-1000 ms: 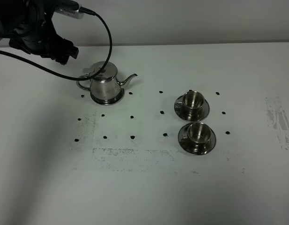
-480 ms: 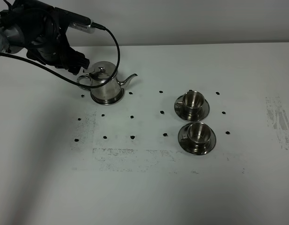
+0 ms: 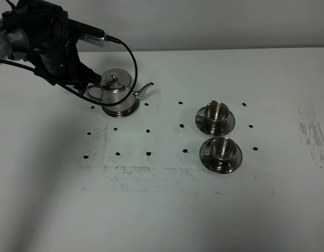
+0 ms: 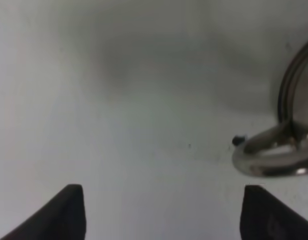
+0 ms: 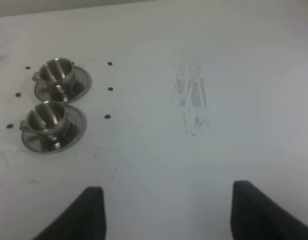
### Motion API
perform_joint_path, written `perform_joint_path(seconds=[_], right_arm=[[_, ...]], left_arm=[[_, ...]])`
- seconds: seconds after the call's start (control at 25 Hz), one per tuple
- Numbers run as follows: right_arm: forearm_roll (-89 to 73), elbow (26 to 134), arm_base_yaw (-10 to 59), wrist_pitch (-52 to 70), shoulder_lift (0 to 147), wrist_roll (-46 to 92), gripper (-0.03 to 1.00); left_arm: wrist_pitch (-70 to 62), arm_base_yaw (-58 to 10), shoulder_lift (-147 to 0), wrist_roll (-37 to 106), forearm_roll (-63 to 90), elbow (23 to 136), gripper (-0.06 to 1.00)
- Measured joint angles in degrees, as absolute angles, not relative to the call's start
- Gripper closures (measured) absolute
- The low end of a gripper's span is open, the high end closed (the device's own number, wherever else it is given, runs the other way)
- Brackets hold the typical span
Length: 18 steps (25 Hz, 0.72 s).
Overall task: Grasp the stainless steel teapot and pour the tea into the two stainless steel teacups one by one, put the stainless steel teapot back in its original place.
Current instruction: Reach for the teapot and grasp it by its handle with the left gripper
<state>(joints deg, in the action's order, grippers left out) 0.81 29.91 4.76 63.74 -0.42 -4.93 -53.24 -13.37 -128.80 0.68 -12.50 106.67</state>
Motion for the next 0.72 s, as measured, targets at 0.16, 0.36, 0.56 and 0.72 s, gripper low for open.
perform_joint_path(seconds=[0.16,0.36,0.56,0.72], right_arm=[[0.8,29.9,4.8,63.7,-0.4,-4.9,0.45],[0.8,29.9,4.8,63.7,-0.4,-4.9,0.45],[0.8,29.9,4.8,63.7,-0.4,-4.9,0.45],[0.8,29.9,4.8,63.7,-0.4,-4.9,0.45]], left_arm=[[-53.4,-13.4,-128.9,0.5,-12.5,106.7,0.32],[-50.3,-13.4,-126.7,0.4,-12.6,106.7,0.32],[-42.7,-13.4,-126.4,0.4,-12.0,106.8,0.32],[-39.6,-13.4,-127.8,0.4,-11.6,106.8,0.32]])
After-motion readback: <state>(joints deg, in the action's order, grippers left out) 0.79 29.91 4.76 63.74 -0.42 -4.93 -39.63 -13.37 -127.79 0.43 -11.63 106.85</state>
